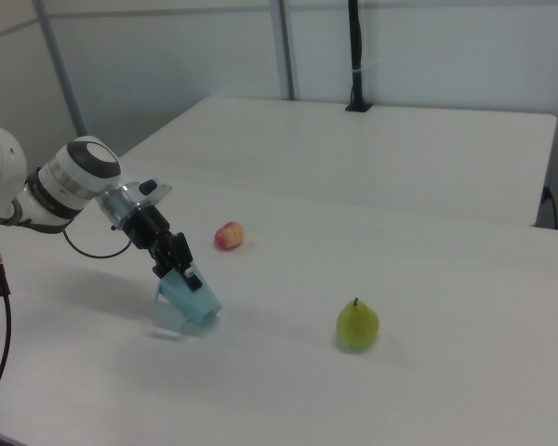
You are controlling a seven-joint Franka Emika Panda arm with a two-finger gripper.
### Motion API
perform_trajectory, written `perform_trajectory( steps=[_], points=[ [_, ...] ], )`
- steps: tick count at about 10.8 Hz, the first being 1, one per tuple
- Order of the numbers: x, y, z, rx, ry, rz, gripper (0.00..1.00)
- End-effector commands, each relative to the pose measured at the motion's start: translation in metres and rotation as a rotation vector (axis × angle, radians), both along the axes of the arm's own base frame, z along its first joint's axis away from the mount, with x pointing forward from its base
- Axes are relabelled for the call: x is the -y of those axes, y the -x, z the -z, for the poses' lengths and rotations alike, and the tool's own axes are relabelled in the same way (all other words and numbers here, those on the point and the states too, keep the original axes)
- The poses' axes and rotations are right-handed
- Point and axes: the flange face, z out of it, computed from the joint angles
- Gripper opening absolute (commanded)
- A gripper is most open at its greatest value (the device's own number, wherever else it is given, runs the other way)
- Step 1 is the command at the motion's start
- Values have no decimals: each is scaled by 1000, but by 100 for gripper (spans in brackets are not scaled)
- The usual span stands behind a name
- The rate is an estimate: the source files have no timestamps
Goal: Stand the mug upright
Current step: 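Rotate the held mug so its base faces the table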
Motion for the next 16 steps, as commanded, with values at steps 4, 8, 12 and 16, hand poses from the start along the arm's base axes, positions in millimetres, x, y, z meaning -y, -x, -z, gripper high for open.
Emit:
perform_trajectory(
  steps=[4, 8, 12, 16],
  points=[
    [29, 1, -97, -43, -371, 33, 0],
    [6, -19, -99, 86, -693, -95, 0],
    [7, -25, -66, 80, -932, -186, 0],
    [16, -28, -54, 38, -1008, -212, 19]
  ],
)
